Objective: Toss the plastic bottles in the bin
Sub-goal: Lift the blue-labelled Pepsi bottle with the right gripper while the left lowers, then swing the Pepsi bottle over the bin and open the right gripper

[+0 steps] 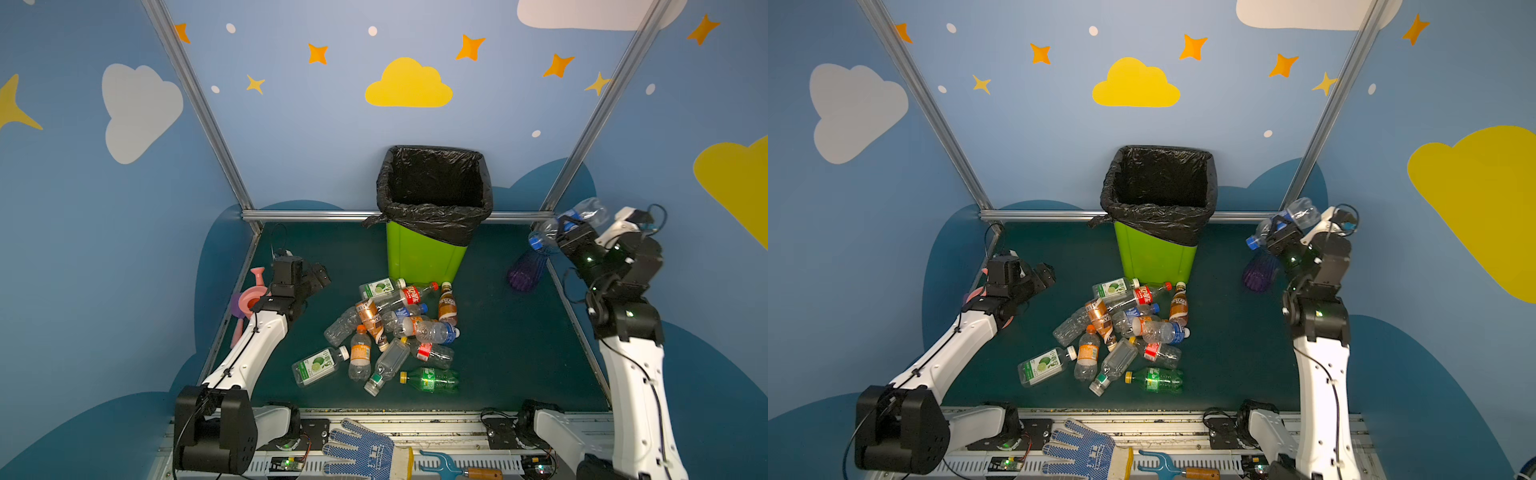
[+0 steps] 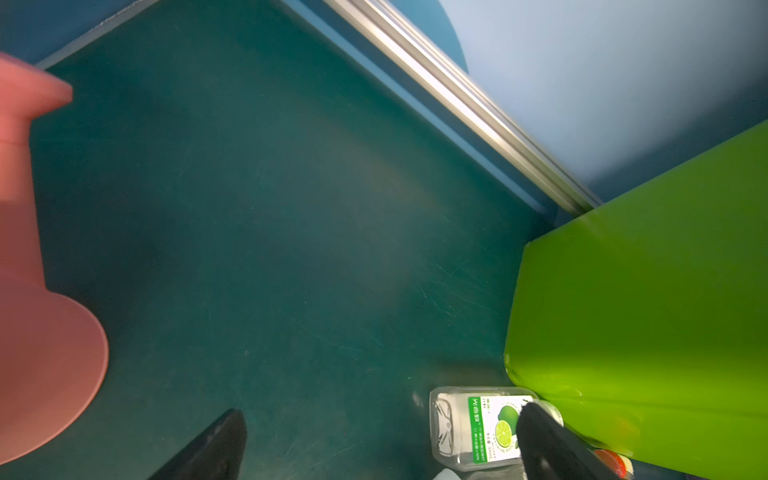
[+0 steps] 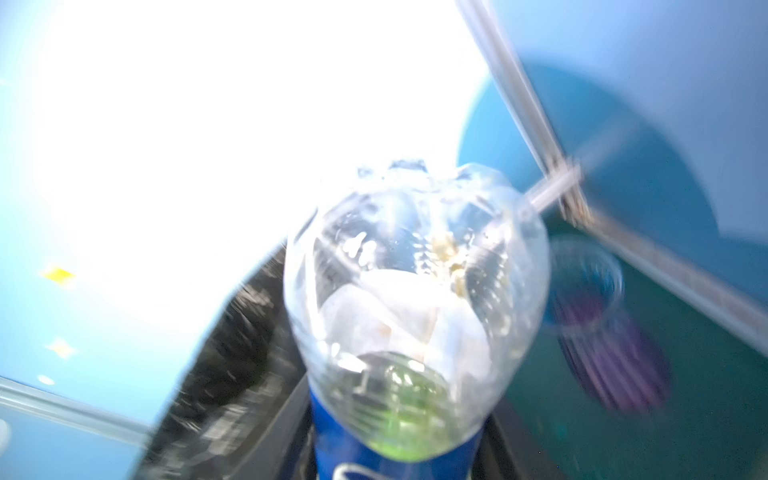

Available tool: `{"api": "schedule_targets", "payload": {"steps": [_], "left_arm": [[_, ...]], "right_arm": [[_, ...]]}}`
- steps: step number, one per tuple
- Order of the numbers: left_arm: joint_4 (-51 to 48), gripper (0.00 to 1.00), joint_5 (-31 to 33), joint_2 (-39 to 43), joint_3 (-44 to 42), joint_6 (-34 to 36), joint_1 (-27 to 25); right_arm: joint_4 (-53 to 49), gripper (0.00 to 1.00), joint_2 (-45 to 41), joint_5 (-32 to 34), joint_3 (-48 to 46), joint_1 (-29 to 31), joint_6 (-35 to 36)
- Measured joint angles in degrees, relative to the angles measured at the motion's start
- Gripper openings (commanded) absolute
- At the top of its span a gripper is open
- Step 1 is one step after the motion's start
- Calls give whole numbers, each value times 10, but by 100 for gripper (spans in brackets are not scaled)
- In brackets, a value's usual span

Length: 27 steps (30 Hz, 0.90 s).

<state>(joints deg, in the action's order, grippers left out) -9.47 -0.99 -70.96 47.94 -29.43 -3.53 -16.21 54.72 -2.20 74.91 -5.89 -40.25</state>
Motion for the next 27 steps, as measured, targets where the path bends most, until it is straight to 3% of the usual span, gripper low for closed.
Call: {"api": "schedule_targets", "payload": {"steps": [3,6,9,11,13,15,19,27], "left_arm": [[-1,100,-3,-9,0,-10,0],[-3,100,-15,-18,0,-18,0],[-7,100,-26,-22,0,-24,0],[-11,100,-29,-22,0,-26,1],[-19,100,-31,-19,1,-25,1],[-33,100,-32,-9,1,-23,1],[-40,100,-28,30,-3,-23,2],[-31,100,-51,64,-16,-29,1]], "right_arm": [[39,49,0,2,51,0,-13],[87,54,58,-18,107,20,-37],[69,68,200,-67,256,98,-14],[3,78,343,-115,445,149,23],[-52,88,439,-140,557,181,55],[-70,95,443,-143,513,197,74],[-50,96,338,-104,313,197,90],[48,96,135,-52,190,177,110]]}}
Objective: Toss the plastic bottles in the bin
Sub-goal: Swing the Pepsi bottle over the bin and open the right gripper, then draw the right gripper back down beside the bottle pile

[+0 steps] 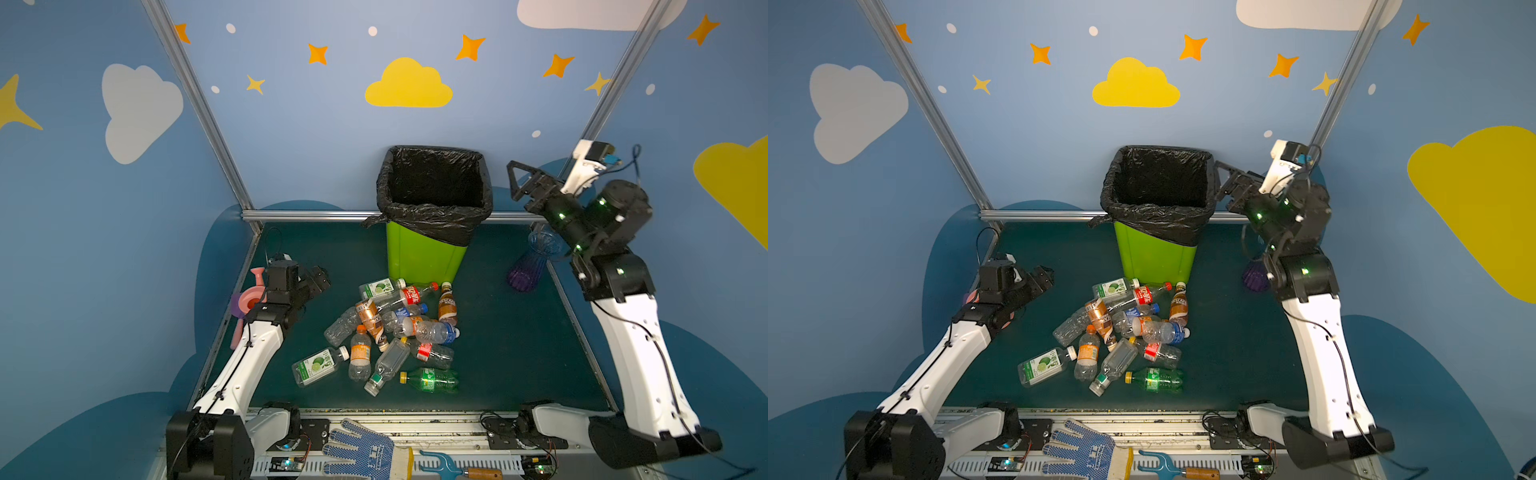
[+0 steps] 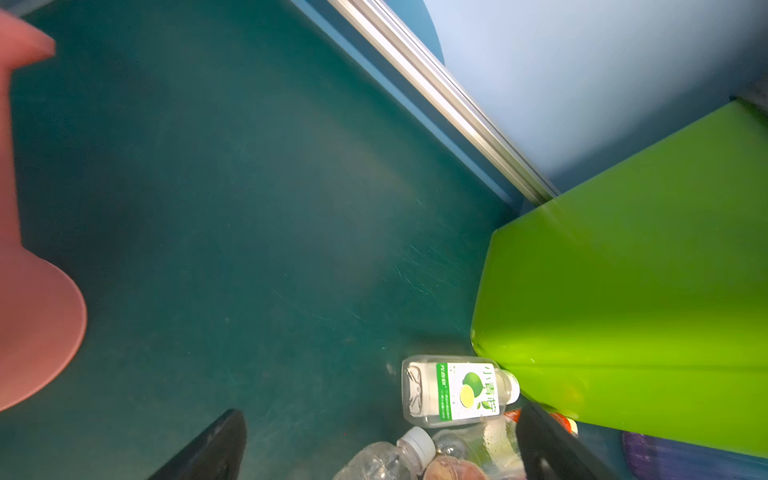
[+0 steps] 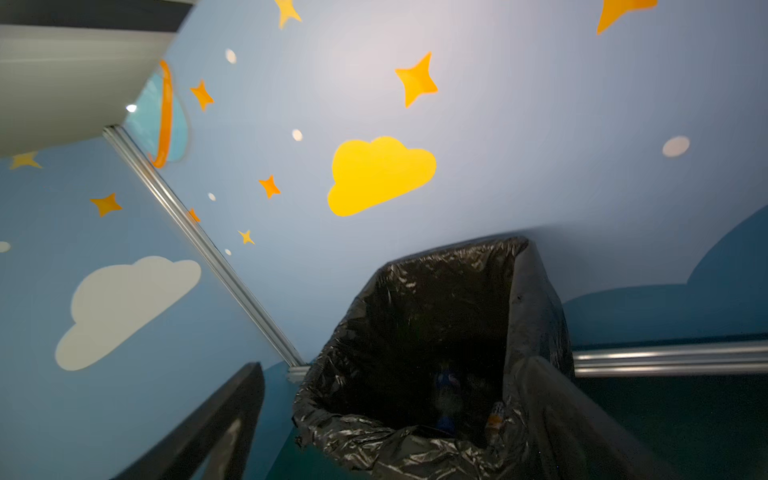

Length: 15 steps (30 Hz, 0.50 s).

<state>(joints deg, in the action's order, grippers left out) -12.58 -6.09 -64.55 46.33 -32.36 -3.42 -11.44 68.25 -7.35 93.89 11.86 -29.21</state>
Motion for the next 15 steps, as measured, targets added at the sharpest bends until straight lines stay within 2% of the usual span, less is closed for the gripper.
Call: {"api": "schedule_targets", "payload": {"steps": [6,11,15], "left_arm": [[0,100,-24,19,-38,-26,-5],[-21,100,-21,43,-50,-30,-15],[-73,100,18,63,-51,-28,-23]], "right_arm": [[45,97,-98,23,-185,-52,-25],[35,97,-104,9,-384,-103,-92],[14,97,-106,-9,-509,-113,-140]]}}
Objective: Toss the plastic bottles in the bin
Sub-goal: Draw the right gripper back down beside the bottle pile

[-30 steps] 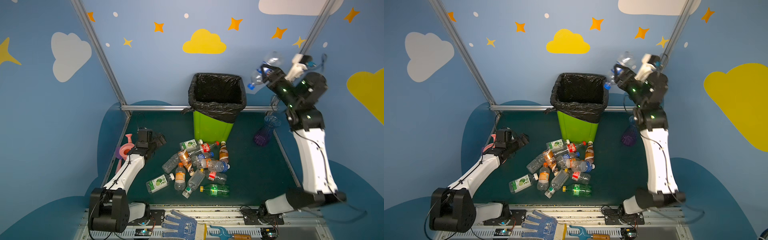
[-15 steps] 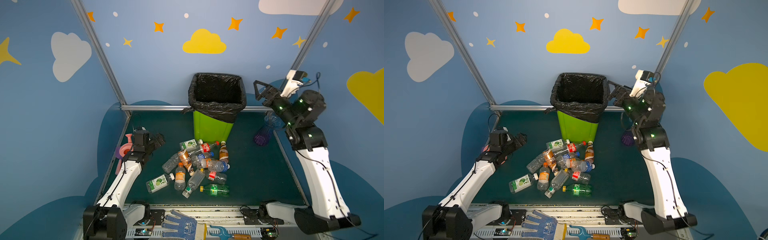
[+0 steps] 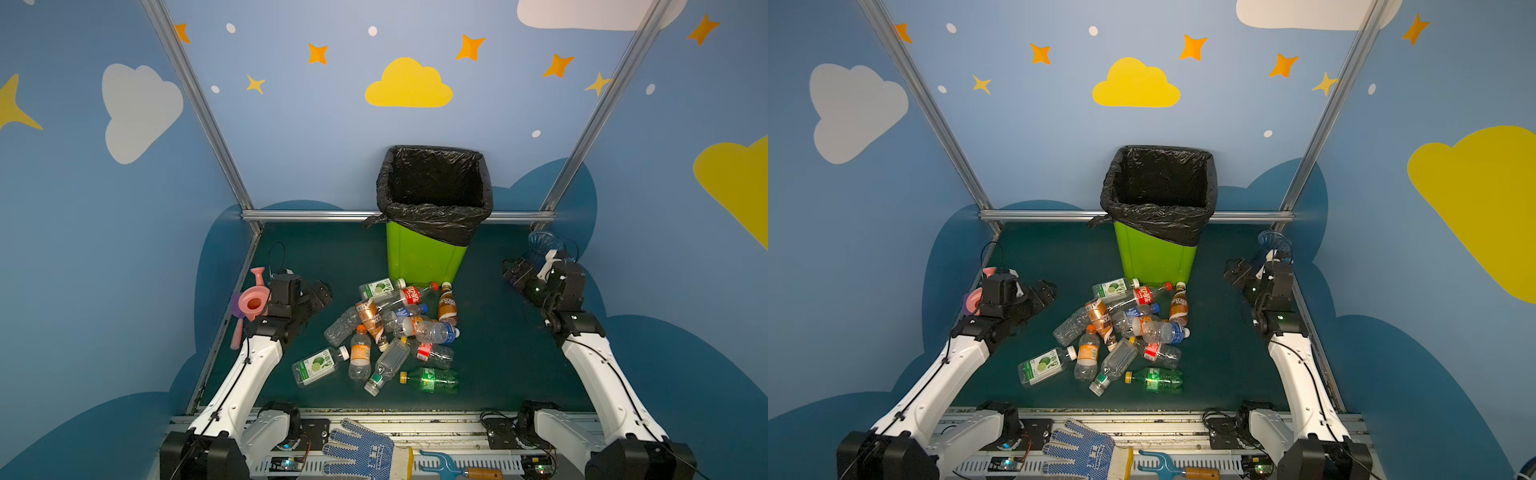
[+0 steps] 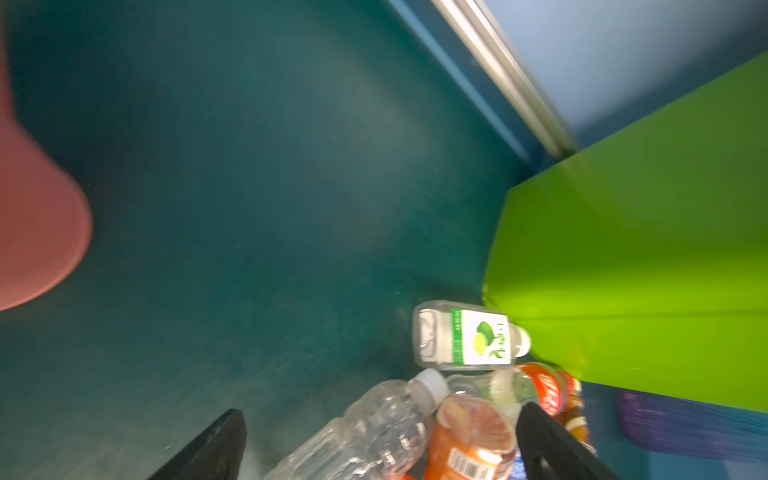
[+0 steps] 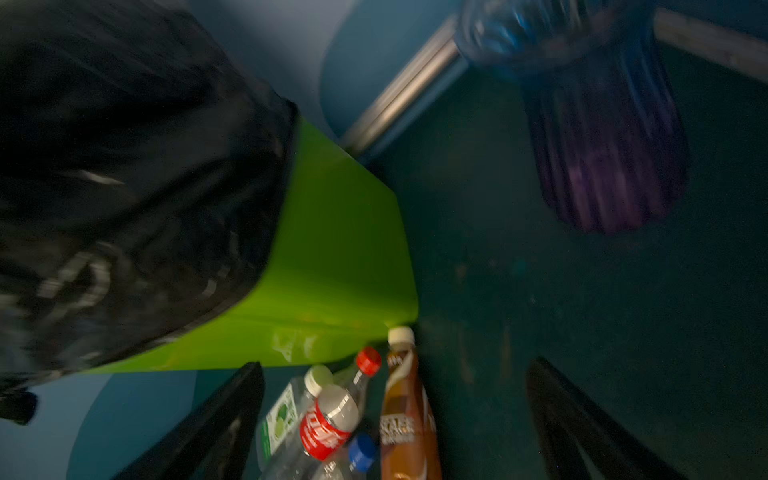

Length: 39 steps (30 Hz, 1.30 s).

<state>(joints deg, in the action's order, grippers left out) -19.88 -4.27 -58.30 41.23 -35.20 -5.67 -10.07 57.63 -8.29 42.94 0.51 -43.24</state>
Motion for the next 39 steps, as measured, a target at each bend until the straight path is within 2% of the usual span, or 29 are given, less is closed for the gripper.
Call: {"api": "schedule_targets", "payload": {"steps": [7,14,20,29,32,39], "left_arm": [[-98,100,91,12,-19,-2,-45],[-113,100,139,33,-27,28,-84],[-99,100,179,33,-18,55,-89],[-68,100,169,15,-7,89,-78],[-61,100,154,13,-7,100,-78],[-44,100,129,3,-7,104,-78]], "right_arm": [[6,97,-19,-17,-82,0,-59],[13,96,11,-47,-45,0,-56],[21,95,38,-73,-10,11,-38],[22,94,56,-80,13,56,-9],[20,90,61,-81,14,73,7],[-21,86,75,-94,27,137,103]]}}
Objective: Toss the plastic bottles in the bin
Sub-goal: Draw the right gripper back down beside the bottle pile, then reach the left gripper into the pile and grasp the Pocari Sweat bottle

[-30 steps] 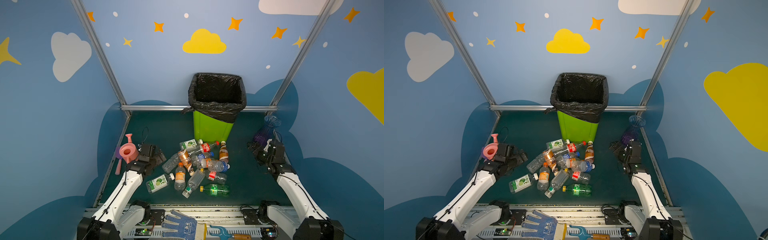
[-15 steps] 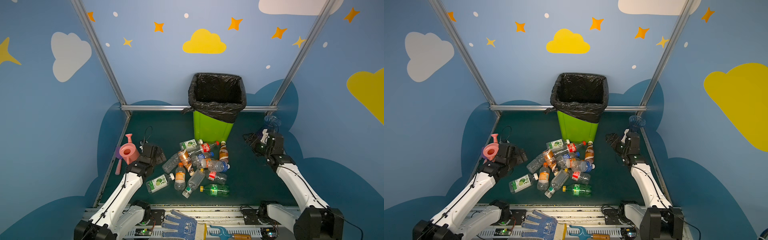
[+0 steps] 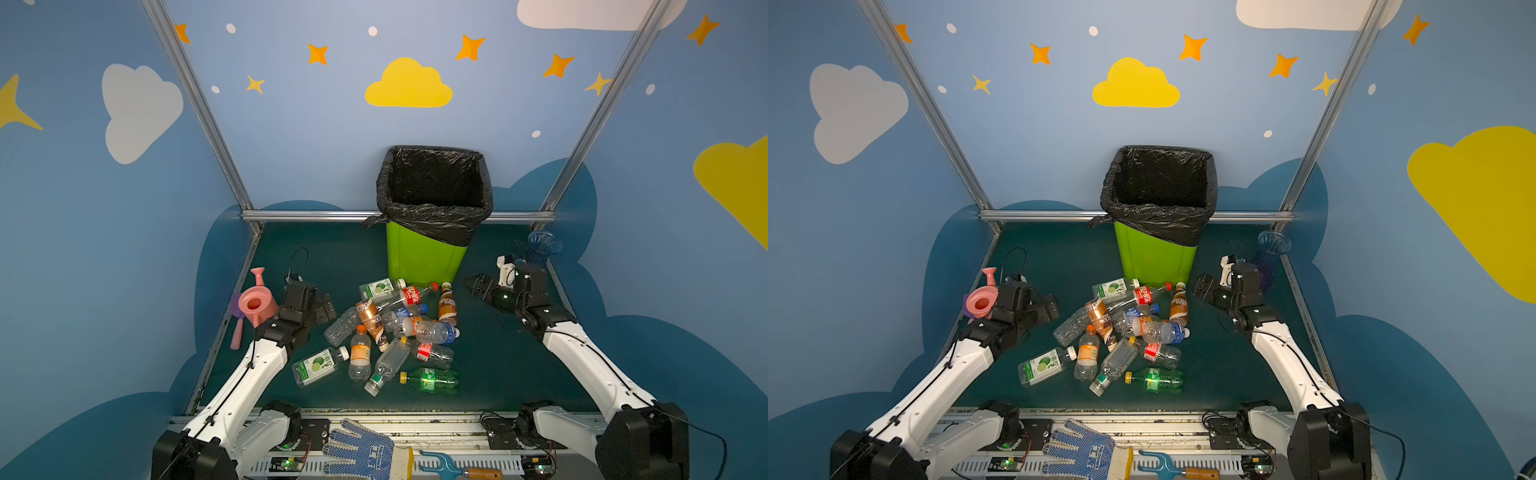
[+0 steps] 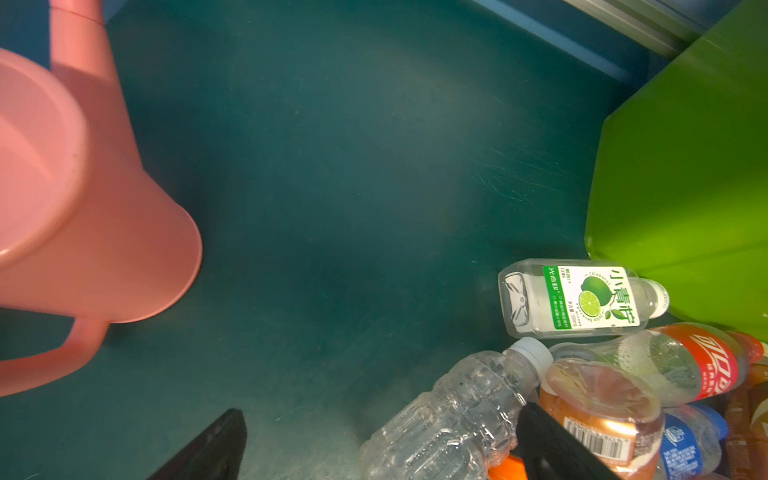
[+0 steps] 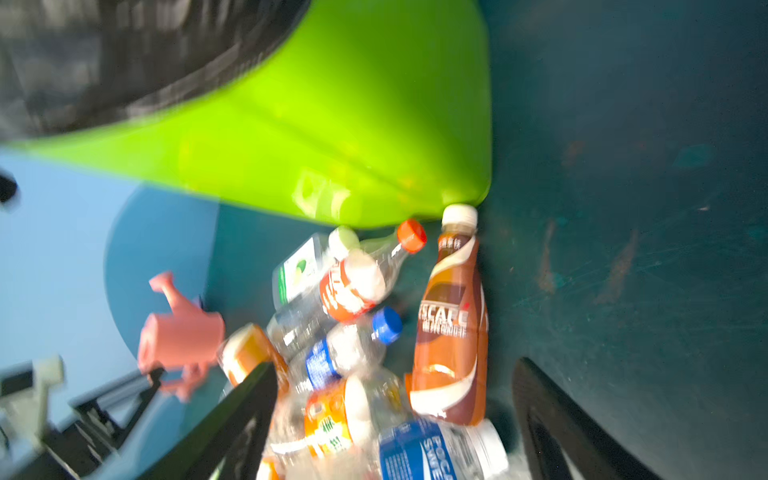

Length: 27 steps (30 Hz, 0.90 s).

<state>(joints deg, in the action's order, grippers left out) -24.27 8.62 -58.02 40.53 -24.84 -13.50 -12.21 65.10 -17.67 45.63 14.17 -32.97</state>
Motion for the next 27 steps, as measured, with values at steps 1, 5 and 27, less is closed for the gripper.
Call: {"api": "schedule_targets", "payload": {"steps": [1,5,27], "left_arm": [[2,100,-3,-2,0,-1,0],[10,100,-18,-9,0,-6,0],[26,100,13,-133,167,276,-326]], "right_arm": [[-11,86,1,1,3,10,15],[-52,84,1,14,4,49,57],[-113,90,-16,124,-46,23,9]]}}
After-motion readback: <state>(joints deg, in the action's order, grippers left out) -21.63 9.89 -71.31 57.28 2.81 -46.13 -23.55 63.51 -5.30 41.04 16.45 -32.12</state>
